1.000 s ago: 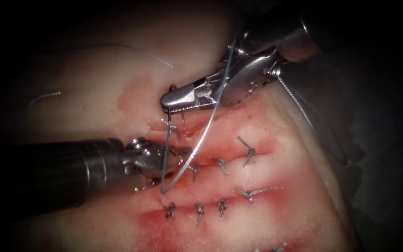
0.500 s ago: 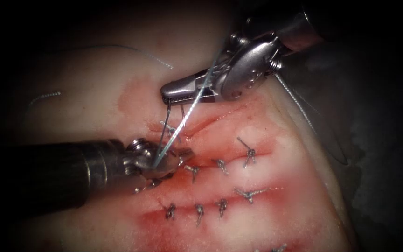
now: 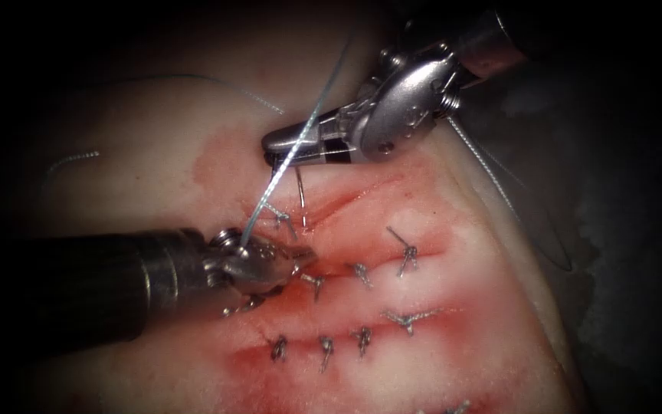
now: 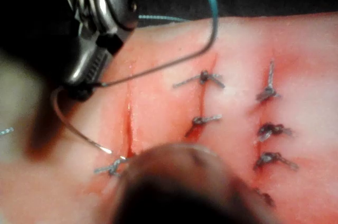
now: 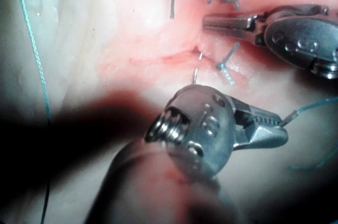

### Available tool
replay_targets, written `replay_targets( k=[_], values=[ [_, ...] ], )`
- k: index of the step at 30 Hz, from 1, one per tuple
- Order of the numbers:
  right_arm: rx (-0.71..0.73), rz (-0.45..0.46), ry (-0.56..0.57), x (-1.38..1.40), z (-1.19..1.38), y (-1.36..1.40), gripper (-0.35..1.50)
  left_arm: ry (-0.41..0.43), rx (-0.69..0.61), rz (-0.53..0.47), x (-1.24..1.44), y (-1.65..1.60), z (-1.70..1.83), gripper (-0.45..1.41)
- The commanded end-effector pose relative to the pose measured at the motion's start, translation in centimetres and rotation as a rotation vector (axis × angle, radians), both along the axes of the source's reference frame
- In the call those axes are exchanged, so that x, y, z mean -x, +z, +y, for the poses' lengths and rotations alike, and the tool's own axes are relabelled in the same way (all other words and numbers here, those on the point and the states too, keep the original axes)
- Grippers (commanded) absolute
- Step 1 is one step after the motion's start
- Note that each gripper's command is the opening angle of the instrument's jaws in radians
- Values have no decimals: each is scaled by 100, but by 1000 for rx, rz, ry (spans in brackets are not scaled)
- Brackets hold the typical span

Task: Wound Closure
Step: Push the needle through the tissue using the right gripper

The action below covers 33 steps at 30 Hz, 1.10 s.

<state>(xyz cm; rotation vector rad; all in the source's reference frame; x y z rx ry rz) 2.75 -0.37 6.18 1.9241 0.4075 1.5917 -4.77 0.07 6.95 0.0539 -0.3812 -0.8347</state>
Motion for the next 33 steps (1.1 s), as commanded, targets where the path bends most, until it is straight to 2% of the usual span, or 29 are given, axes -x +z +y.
replay_targets(
  k=[1,8,24,27,30,33],
  values=[
    [-2,3,0,-8,2,3,-35,0,2,-1,7,4,5,-45],
    [-30,-5,1,-8,7,-1,-35,2,-6,10,7,7,3,-45],
    [-230,-53,-24,-6,6,9,-35,-1,-6,14,6,4,6,-45],
    [-285,-68,-30,-4,6,11,-35,-1,-6,14,6,3,7,-45],
    [-421,-106,-41,0,8,13,-35,-1,-9,14,6,1,8,-45],
    [-461,-117,-45,2,10,14,-35,-2,-10,14,6,0,9,-45]
  ],
)
